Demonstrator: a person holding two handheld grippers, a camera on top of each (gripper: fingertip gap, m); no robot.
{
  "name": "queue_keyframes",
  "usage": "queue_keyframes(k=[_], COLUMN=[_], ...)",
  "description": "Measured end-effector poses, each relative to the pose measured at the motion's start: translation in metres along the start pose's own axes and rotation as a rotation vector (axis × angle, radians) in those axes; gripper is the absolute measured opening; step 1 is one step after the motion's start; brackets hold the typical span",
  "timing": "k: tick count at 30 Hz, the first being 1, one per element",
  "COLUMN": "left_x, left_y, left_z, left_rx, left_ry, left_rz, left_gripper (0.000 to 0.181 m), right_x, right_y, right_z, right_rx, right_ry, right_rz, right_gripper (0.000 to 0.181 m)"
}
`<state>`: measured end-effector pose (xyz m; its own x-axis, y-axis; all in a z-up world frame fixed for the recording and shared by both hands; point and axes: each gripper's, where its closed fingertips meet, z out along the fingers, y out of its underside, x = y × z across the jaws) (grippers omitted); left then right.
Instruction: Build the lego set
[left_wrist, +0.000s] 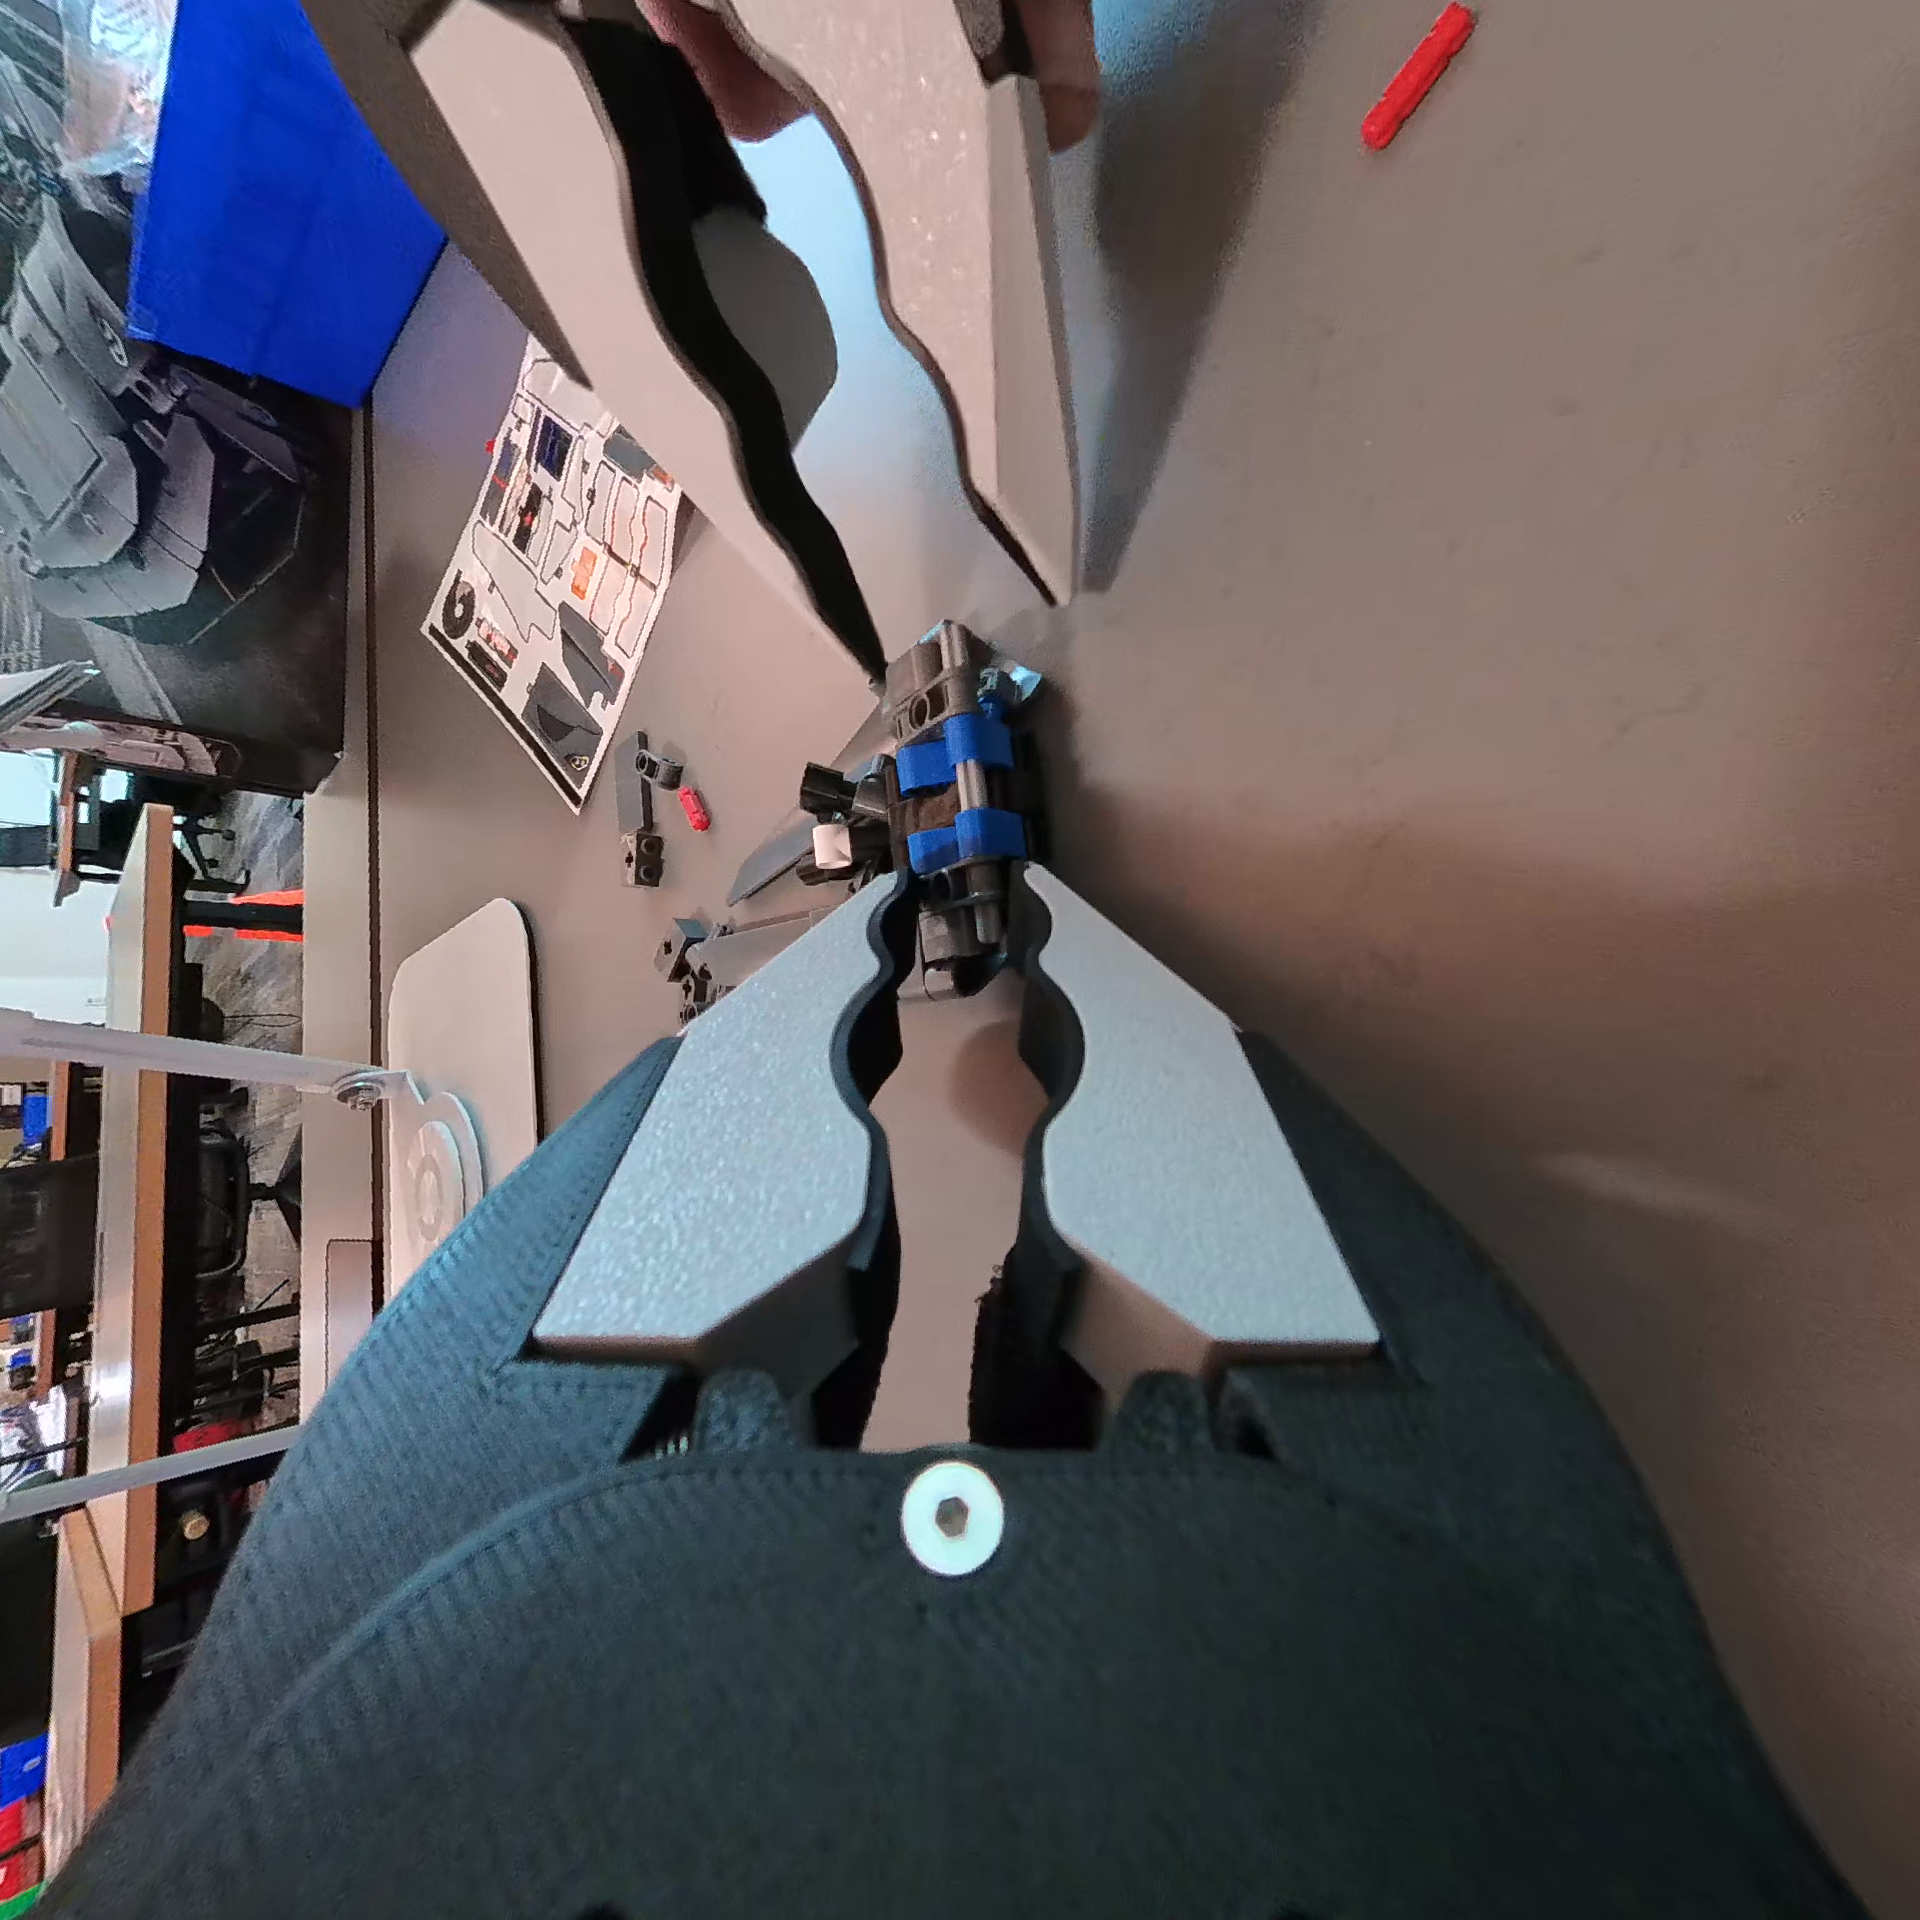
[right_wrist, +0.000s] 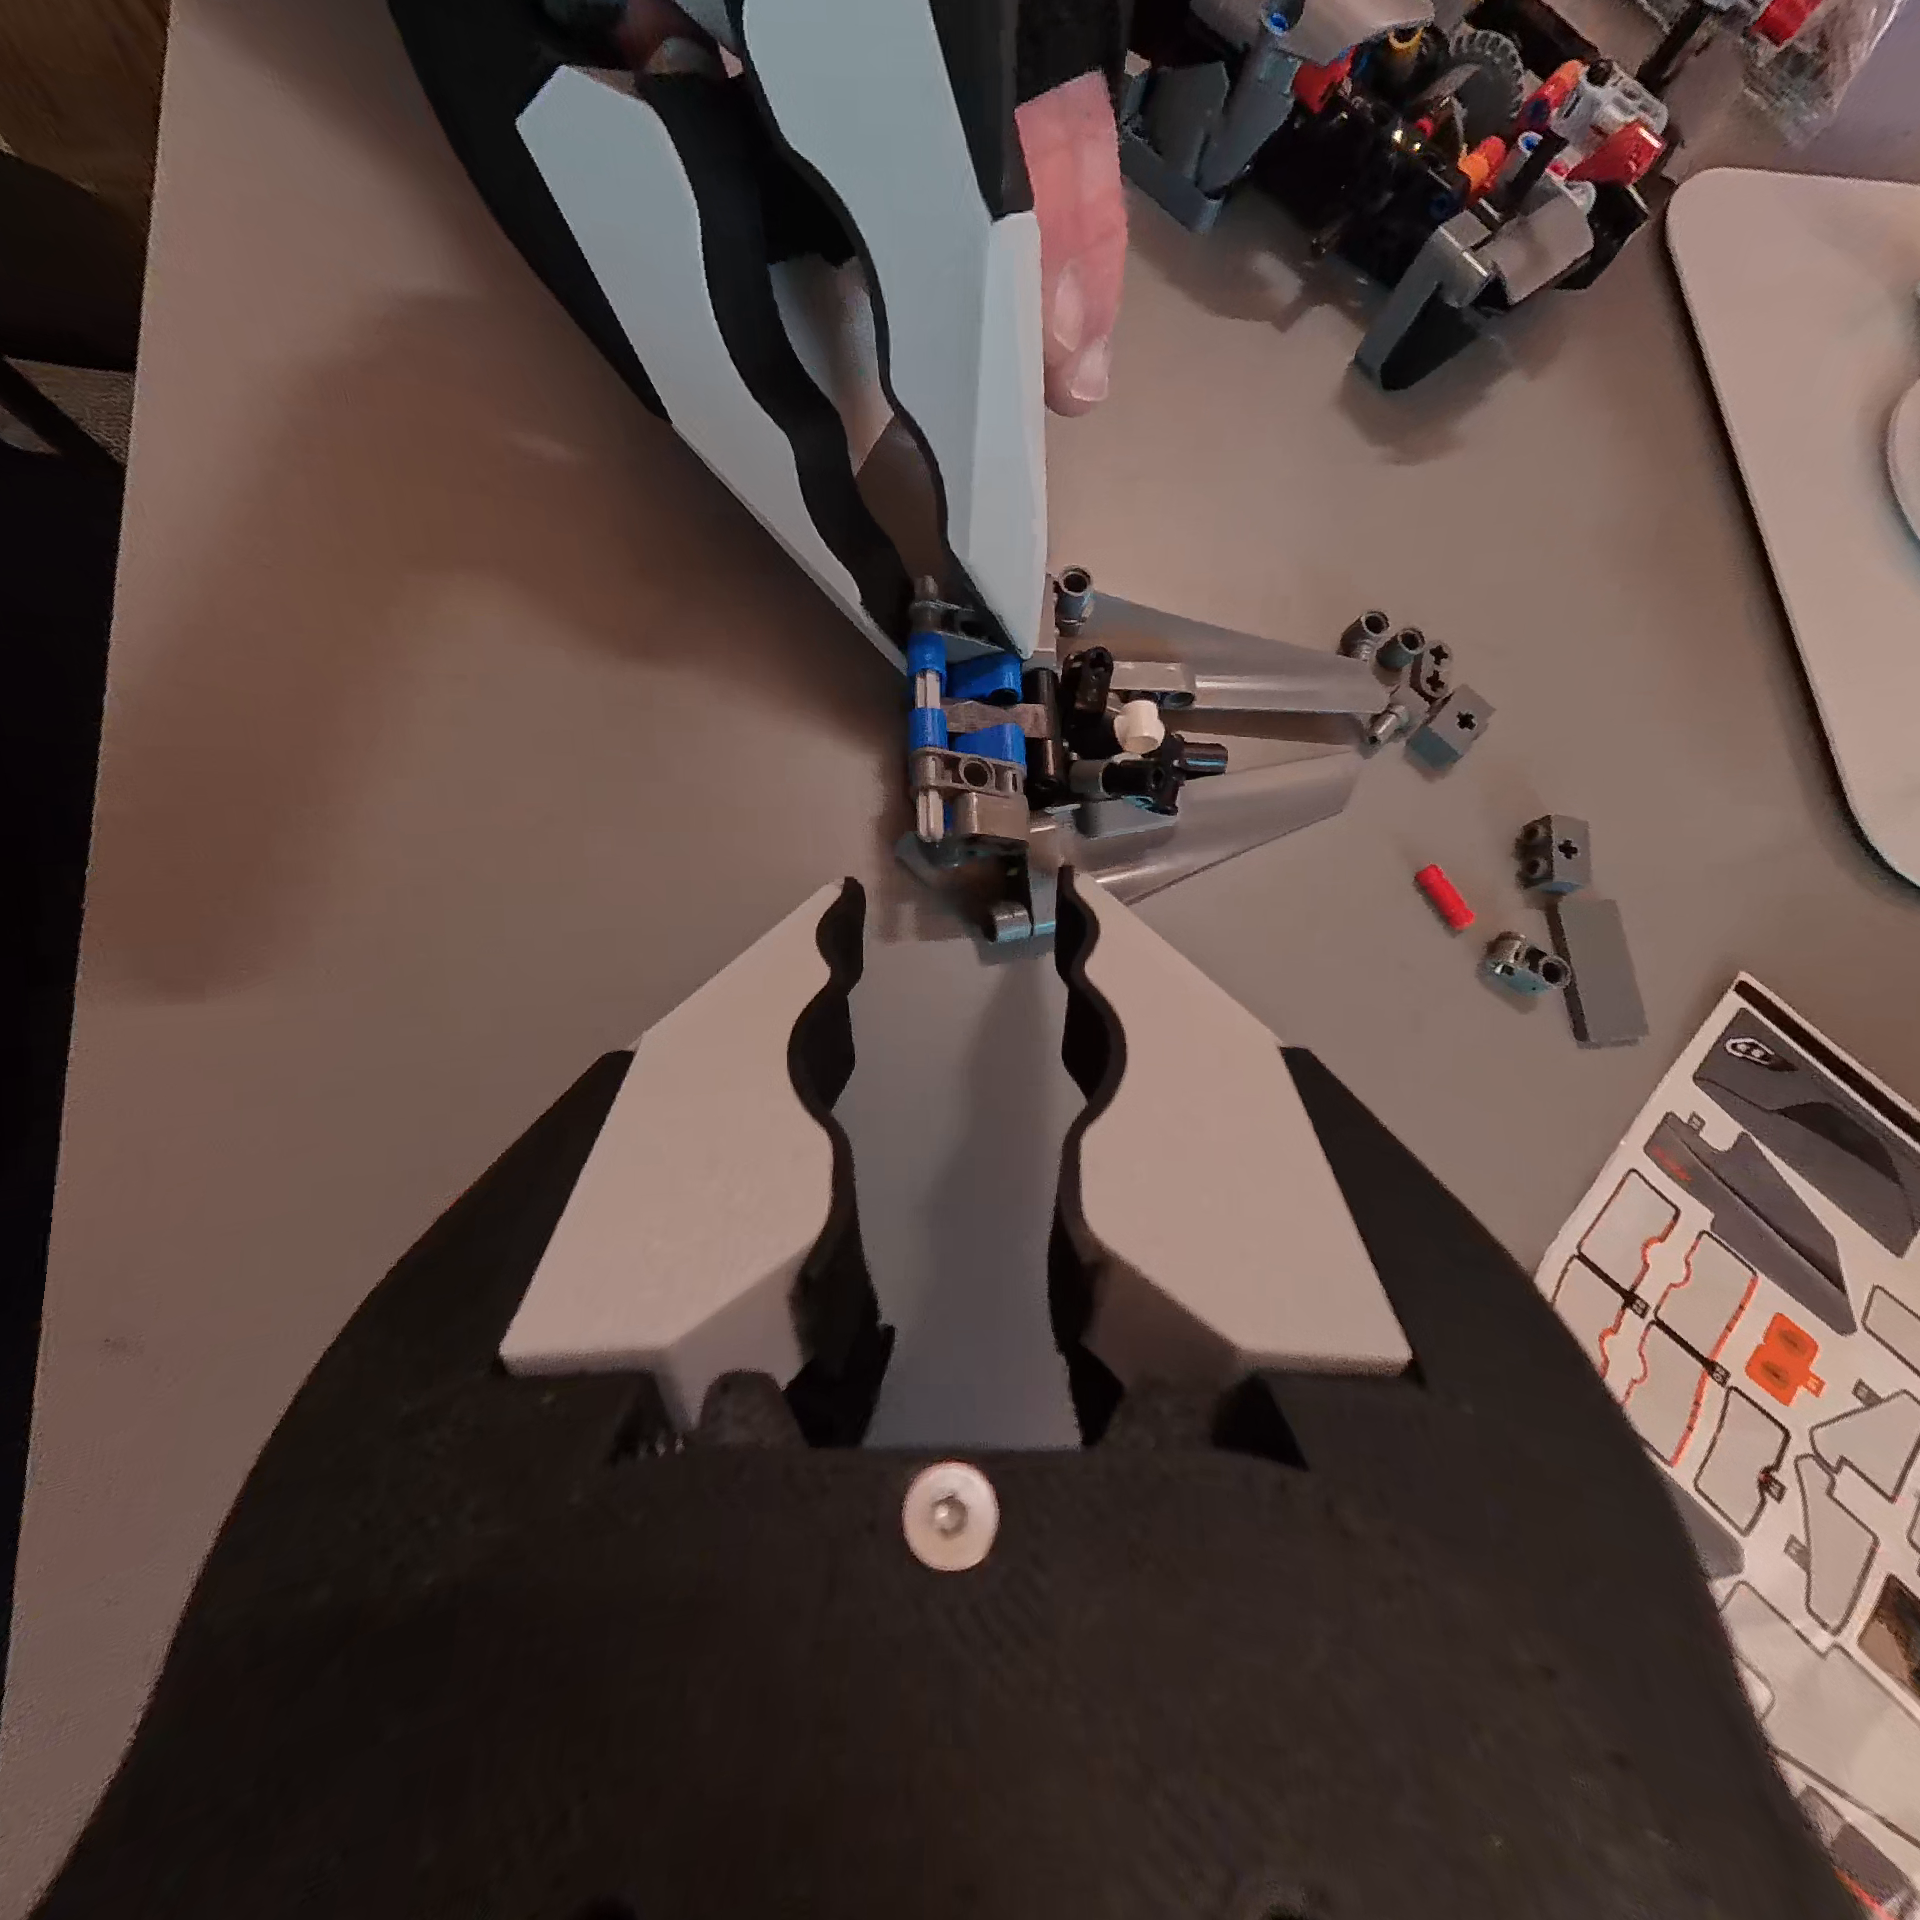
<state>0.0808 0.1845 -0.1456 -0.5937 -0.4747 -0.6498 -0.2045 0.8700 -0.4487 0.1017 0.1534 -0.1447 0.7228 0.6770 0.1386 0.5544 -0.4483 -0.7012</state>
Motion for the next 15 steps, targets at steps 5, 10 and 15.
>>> queue_keyframes(k=[5,10,15], left_x=[0.0000,0.0001,0.0001], left_y=[0.0000,0.0001,-0.0003], left_z=[0.0000,0.0000,0.0001], left_rx=[0.001,0.003,0.008], left_ry=[-0.003,-0.007,-0.012], left_rz=[-0.003,-0.005,-0.006], left_gripper=[0.014,0.014,0.014], right_x=[0.0025,0.0034,0.0102], right_y=[0.0018,0.0015,0.0041], right_z=[0.0065,0.0095,0.0073], right_rx=[-0.002,0.001,-0.003], right_ry=[0.008,0.014,0.031], right_rz=[0.024,0.042,0.050], right_gripper=[0.036,0.033,0.006])
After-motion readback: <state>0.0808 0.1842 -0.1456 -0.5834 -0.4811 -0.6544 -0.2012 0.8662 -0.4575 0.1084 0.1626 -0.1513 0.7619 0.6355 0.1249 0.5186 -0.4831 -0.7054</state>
